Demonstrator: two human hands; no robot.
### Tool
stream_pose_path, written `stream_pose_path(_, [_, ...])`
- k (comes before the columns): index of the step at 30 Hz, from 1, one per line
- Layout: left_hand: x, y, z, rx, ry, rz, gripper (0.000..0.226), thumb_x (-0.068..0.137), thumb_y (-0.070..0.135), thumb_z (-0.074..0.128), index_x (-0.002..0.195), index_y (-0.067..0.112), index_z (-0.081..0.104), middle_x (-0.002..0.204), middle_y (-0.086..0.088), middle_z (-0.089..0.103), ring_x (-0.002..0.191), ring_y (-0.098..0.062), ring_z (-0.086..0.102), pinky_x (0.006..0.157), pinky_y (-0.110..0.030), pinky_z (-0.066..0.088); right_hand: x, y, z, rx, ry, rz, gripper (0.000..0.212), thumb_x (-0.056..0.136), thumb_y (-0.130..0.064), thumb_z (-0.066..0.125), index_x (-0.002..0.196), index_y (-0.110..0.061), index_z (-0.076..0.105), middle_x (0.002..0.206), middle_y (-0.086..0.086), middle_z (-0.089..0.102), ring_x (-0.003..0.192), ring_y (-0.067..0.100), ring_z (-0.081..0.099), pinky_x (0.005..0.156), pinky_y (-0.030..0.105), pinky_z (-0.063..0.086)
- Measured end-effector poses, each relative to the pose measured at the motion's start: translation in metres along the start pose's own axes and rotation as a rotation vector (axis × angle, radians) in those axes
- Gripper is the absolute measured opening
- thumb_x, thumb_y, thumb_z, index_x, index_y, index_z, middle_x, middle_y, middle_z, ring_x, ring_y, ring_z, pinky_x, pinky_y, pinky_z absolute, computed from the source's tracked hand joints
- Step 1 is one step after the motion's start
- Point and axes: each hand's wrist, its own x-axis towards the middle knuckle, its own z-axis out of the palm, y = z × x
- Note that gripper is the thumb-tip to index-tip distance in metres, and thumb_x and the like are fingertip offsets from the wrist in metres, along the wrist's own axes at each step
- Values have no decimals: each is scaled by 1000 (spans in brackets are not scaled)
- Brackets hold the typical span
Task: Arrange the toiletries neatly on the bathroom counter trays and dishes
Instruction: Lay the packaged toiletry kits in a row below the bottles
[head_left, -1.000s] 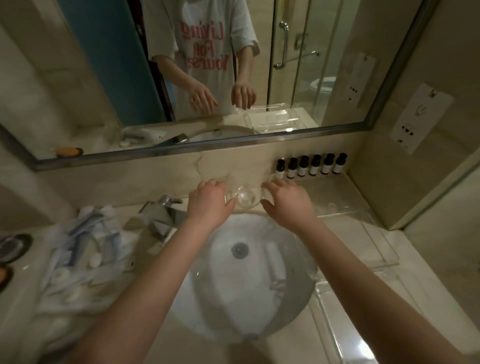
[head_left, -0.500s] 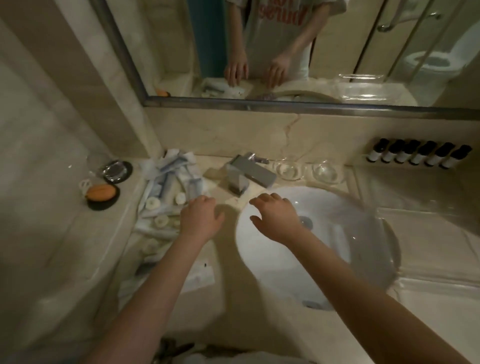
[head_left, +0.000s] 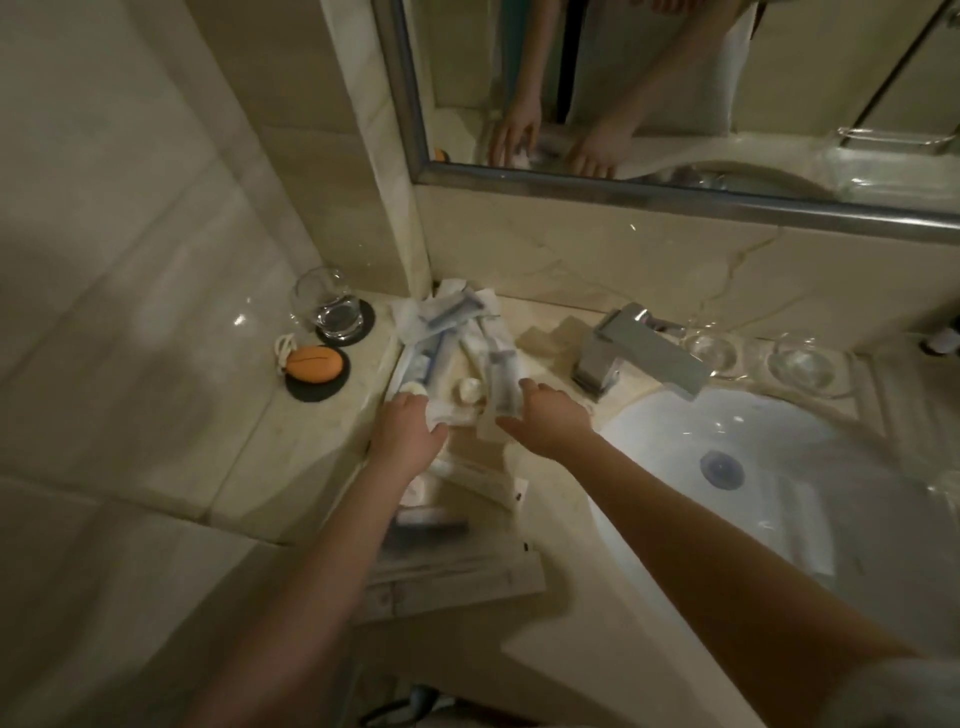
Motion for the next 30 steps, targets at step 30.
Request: stream_pose_path(30, [199,71,-18,519,-56,9,47,91,31,51,132,12,41,140,-18,41,128,-37,36,105,-47,31,78,24,-17,688,77,256,27,85,-16,58,109,-6,48,95,9,55,86,26,54,72,37,43])
